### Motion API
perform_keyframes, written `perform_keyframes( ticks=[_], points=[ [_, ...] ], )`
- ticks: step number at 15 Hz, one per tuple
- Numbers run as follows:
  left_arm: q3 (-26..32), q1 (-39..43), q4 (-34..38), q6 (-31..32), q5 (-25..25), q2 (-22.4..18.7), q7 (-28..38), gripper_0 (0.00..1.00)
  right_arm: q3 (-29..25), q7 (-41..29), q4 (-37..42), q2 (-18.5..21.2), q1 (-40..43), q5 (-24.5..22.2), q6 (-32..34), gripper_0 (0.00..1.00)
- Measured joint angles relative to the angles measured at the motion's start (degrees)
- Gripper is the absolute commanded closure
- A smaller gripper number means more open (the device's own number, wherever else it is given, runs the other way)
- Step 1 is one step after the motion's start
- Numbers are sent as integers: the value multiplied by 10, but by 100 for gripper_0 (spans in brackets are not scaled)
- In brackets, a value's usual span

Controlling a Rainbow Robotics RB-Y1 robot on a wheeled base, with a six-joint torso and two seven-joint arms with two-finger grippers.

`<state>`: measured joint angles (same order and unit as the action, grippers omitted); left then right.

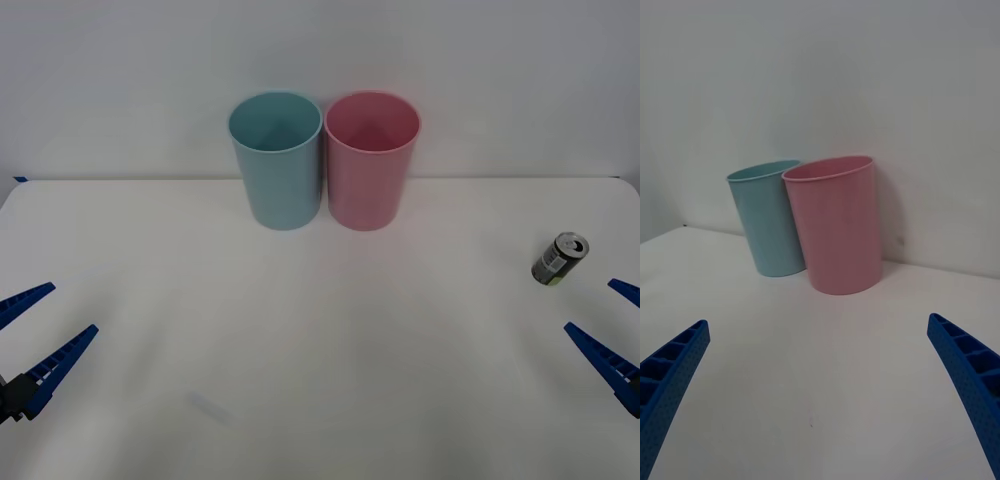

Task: Grasp the object on the table and drop it into the matching bin: aluminum can to the light blue bin, PET bottle to the pink bin.

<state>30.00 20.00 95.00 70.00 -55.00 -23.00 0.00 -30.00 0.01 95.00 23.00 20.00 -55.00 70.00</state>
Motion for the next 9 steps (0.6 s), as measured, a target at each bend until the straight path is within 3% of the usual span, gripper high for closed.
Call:
perform_keyframes(
  ticks=[9],
  points=[
    [0, 0, 0, 0, 0, 0, 0, 0, -8, -5, 8, 18, 23, 6, -39, 0]
  ],
)
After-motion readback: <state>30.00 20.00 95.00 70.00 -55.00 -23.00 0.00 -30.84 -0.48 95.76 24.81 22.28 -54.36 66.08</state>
